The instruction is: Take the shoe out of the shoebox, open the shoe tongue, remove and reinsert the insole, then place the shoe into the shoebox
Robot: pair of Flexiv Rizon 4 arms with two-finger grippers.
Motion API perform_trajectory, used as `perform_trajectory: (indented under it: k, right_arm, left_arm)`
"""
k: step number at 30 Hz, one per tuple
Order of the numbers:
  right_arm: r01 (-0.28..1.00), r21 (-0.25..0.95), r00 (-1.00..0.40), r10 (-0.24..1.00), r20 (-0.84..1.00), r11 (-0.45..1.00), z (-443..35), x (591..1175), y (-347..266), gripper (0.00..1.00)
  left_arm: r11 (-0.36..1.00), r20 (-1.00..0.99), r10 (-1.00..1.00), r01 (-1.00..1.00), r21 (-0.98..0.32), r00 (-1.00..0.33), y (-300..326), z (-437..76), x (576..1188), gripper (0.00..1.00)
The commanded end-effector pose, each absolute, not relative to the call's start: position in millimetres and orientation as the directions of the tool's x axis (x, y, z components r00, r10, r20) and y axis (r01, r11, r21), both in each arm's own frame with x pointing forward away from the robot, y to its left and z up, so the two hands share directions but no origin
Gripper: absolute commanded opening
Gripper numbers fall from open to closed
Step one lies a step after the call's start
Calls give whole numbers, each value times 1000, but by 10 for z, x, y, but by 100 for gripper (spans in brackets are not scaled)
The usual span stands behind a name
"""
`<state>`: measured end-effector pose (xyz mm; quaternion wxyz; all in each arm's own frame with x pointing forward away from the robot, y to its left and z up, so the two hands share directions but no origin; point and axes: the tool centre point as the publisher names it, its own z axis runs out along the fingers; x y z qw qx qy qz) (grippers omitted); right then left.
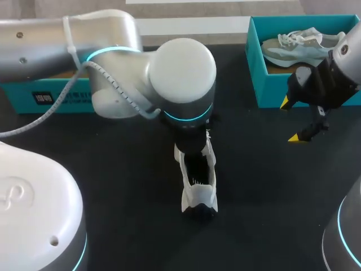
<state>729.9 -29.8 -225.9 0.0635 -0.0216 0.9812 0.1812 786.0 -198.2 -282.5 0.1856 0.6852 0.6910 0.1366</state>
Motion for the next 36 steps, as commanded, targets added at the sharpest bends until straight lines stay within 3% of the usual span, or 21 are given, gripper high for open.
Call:
perform_trajectory:
  k: [1, 31, 34, 36]
  right_arm:
    - [-65, 351, -991, -19, -133, 934, -2266, 7296, -295, 100]
    - [-65, 351, -991, -19, -133, 934, -2266, 7296, -295, 100]
    - [-65, 351, -991, -19, -133, 934, -2266, 7296, -295, 100]
    - [-65, 351, -991, -19, -133, 934, -2266, 7296, -295, 100]
  left_arm:
    - [14, -64, 998, 900, 437, 15, -2052, -2880, 7876, 45]
    - [12, -91, 996, 948, 317, 18, -2082, -3146, 7370, 38]
    - [30, -100, 995, 949, 314, 2, -2103, -3102, 7441, 35]
    - [46, -105, 994, 950, 309, -14, -2114, -3078, 7498, 27]
